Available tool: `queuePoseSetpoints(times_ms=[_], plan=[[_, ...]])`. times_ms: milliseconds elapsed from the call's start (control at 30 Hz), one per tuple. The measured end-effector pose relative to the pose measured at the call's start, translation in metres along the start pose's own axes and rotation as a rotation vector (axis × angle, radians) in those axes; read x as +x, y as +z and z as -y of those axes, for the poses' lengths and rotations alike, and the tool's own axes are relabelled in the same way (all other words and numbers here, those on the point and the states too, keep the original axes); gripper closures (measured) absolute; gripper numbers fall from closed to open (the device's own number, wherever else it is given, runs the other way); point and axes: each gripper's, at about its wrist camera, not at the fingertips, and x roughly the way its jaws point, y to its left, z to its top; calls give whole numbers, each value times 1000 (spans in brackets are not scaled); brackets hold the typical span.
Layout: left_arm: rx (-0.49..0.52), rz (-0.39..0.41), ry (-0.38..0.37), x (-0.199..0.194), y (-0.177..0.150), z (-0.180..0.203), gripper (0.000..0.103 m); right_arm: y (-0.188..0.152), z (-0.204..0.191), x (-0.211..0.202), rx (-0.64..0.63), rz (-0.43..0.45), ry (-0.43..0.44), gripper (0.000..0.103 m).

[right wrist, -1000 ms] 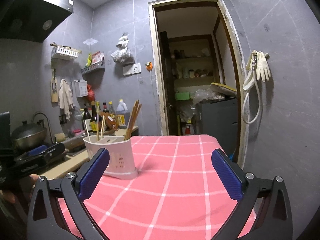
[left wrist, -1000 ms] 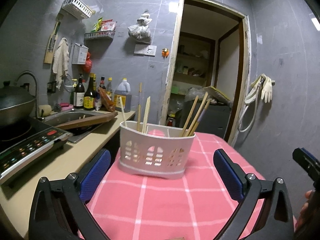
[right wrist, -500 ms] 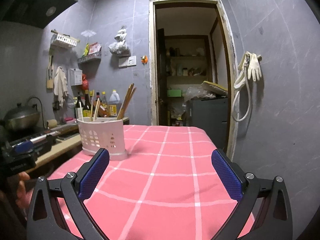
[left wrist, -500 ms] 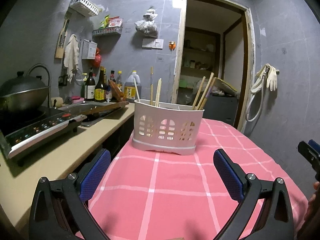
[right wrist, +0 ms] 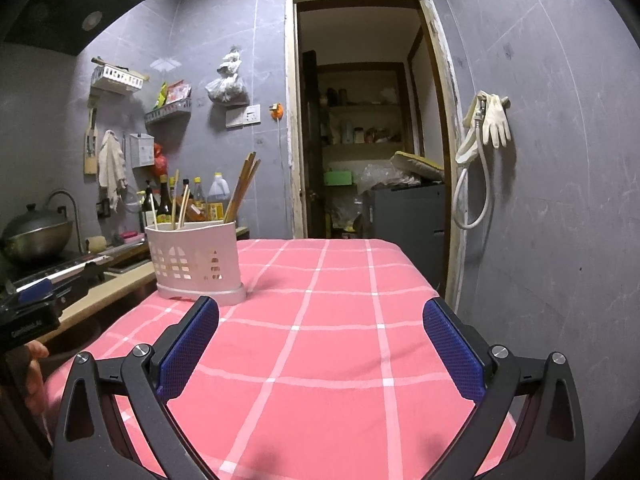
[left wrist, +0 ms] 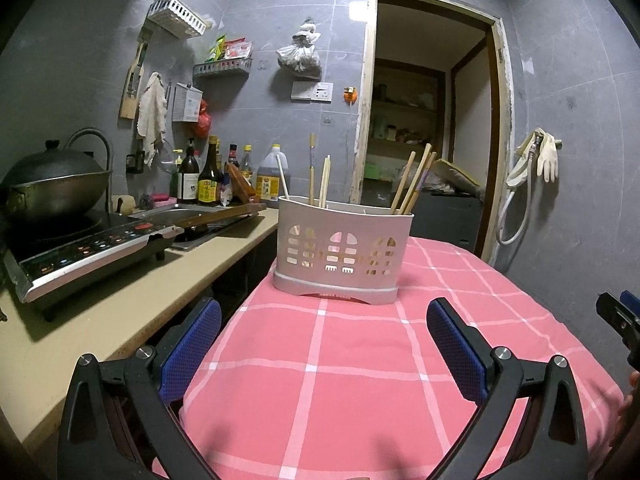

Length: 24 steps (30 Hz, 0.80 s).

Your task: Organize utensils

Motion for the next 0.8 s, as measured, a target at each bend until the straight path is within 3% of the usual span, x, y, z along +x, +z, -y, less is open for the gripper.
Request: queuePoseSetpoints(times_ms=[800], plan=[[9, 12, -5, -1, 1, 4, 2, -1, 0, 0, 1, 0, 1, 0]])
